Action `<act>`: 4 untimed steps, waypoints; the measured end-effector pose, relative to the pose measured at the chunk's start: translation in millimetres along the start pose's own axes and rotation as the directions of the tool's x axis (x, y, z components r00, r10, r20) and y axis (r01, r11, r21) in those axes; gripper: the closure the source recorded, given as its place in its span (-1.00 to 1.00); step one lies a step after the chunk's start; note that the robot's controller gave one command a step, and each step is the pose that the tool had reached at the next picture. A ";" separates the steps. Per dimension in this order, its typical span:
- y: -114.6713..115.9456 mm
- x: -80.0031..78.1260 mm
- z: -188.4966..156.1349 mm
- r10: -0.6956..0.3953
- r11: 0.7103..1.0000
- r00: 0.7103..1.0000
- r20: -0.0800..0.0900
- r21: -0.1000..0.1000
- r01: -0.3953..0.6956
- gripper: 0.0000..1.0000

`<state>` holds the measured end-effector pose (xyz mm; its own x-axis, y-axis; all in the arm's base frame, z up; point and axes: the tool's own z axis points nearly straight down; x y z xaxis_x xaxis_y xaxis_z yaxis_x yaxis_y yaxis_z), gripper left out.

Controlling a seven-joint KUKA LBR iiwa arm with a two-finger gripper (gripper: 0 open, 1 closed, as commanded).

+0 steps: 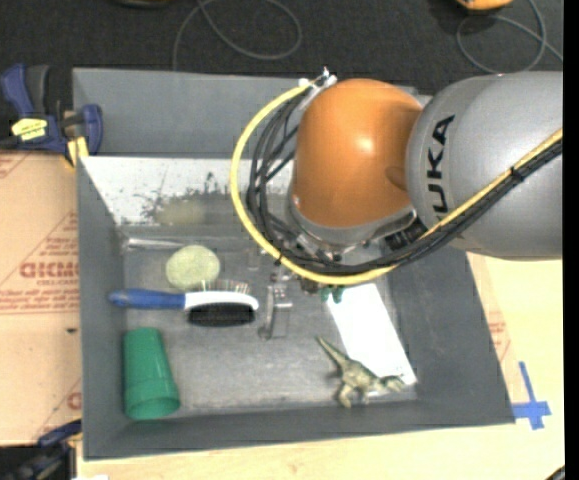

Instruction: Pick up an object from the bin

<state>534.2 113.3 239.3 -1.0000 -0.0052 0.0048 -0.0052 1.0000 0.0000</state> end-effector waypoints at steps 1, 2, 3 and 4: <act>-0.9 -0.5 -4.2 0.004 1.000 1.000 0.006 -0.001 -0.004 -1.00; 10.3 -26.4 73.5 -0.099 0.995 0.995 0.012 0.001 0.099 -1.00; 30.5 -57.3 80.4 0.073 0.997 0.997 0.008 -0.002 -0.073 -1.00; 39.7 -51.3 124.9 -0.043 0.999 0.999 0.010 0.000 0.043 -1.00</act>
Offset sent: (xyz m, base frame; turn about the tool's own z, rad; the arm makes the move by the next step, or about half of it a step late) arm 0.0506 0.0253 -0.1693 -0.2224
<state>584.7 153.2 114.1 -0.9988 -0.0484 -0.0055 -0.0485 0.9988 0.0002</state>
